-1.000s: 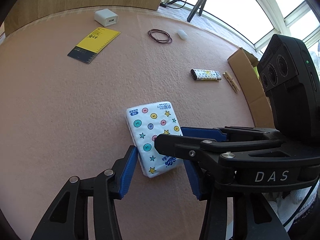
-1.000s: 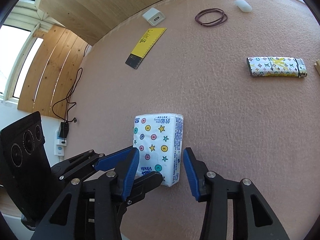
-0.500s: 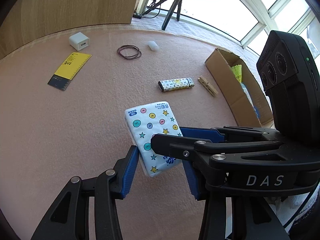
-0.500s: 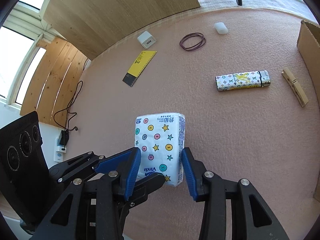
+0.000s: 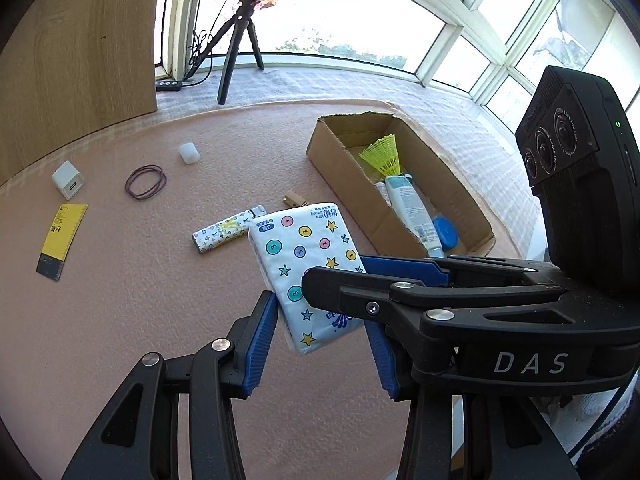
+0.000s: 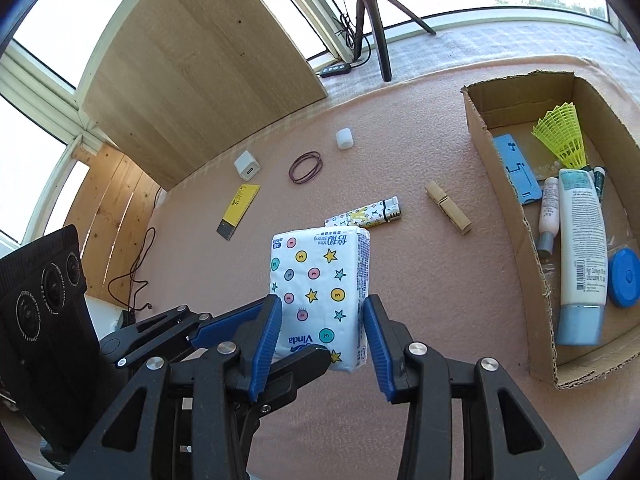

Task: Organize objects
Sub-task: 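Carry the tissue pack into the box and open the right tool, then move the left tool toward the yellow ruler card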

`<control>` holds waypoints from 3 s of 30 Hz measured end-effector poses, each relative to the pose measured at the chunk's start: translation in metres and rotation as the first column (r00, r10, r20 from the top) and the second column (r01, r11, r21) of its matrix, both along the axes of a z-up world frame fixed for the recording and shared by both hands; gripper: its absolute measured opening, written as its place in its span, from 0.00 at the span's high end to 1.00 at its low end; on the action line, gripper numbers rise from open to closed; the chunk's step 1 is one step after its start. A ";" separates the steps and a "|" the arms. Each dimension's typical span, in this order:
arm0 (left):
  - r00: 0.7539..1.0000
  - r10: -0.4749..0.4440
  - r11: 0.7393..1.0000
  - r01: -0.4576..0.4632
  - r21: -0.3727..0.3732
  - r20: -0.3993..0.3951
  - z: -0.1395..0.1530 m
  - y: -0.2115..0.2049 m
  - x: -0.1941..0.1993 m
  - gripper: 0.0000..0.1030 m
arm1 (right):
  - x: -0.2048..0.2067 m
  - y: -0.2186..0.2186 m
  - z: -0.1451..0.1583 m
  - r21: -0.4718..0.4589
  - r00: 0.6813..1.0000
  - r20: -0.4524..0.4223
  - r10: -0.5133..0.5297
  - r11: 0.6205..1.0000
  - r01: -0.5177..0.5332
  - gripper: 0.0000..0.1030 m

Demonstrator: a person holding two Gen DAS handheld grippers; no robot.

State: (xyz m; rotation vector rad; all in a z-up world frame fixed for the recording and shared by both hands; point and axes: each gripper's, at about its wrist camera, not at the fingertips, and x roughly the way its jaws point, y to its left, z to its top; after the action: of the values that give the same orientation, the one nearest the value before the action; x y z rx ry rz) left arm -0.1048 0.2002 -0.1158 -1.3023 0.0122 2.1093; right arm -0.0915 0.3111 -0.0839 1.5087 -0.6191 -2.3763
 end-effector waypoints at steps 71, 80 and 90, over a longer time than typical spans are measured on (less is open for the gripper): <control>0.985 -0.109 0.994 0.104 -0.046 -0.130 0.019 0.137 -0.022 0.15 | 0.025 0.165 0.018 0.093 0.945 -0.130 -0.300 0.945 0.313 0.21; 0.994 0.035 0.996 -0.043 -0.084 -0.100 0.001 0.053 -0.045 0.15 | 0.018 0.116 0.013 0.119 0.969 -0.129 -0.209 0.967 0.224 0.21; 0.980 0.185 0.966 -0.195 -0.171 -0.073 -0.030 -0.062 -0.074 0.15 | 0.012 0.050 0.009 0.192 0.987 -0.130 -0.100 0.973 0.124 0.21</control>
State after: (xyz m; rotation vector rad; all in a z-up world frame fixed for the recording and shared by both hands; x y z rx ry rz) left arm -0.1787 0.1382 -0.1457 -1.3935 0.1055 2.3528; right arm -0.0791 0.3615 -0.0749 1.4282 -0.4611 -2.6622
